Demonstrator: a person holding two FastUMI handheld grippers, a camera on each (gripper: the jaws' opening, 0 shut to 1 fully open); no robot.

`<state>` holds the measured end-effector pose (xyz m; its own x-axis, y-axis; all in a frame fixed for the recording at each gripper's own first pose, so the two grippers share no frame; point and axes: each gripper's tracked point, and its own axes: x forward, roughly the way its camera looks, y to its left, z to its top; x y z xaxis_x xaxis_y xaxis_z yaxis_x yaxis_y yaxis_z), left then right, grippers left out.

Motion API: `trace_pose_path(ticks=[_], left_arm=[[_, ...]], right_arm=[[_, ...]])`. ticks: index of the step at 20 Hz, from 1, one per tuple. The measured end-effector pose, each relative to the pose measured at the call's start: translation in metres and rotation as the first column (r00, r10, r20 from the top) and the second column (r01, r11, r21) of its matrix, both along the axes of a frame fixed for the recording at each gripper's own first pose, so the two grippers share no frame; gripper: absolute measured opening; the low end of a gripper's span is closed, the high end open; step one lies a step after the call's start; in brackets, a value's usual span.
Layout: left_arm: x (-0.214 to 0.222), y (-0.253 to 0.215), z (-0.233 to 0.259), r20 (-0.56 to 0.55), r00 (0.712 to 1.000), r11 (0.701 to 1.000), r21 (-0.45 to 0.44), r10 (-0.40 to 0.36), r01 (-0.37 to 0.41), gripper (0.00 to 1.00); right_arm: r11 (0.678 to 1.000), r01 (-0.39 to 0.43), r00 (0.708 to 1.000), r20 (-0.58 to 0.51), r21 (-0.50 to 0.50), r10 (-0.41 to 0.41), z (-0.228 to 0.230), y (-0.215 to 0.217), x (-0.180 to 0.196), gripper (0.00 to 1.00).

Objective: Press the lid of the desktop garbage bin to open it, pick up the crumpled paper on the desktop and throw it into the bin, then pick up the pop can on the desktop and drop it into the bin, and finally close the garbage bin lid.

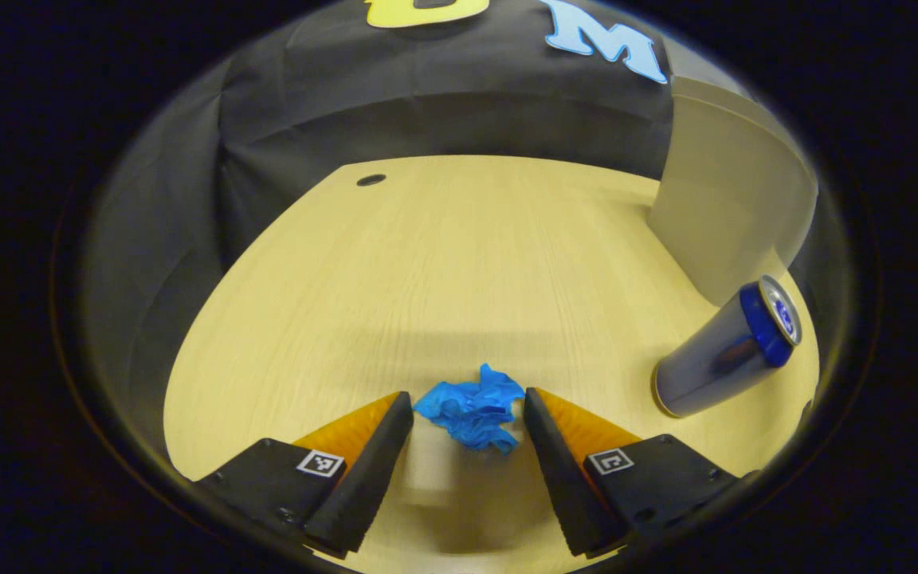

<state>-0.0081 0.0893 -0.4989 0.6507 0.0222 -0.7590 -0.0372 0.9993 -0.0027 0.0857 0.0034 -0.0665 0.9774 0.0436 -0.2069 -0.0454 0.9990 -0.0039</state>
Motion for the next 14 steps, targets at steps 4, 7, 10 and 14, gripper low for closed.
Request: trace_pose_path(ticks=[4, 7, 10, 14], left_arm=[[0.001, 0.000, -0.001, 0.003, 1.000, 1.000, 0.017, 0.025, -0.025, 0.84], [0.002, 0.000, 0.002, -0.008, 1.000, 1.000, 0.011, 0.015, -0.015, 0.51], [0.007, 0.002, 0.002, -0.008, 1.000, 1.000, 0.010, 0.005, -0.005, 0.45], [0.020, -0.002, 0.032, 0.052, 0.998, 1.000, 0.012, -0.022, 0.022, 0.46]], right_arm=[[1.000, 0.006, 1.000, 0.000, 0.019, -0.006, -0.001, 0.000, -0.002, 0.09], [1.000, 0.009, 1.000, -0.003, 0.013, -0.009, -0.002, -0.003, -0.005, 0.09], [1.000, 0.007, 1.000, -0.002, 0.006, -0.007, -0.003, -0.006, -0.009, 0.09], [1.000, 0.012, 1.000, -0.021, 0.001, -0.012, -0.010, -0.013, -0.012, 0.09]])
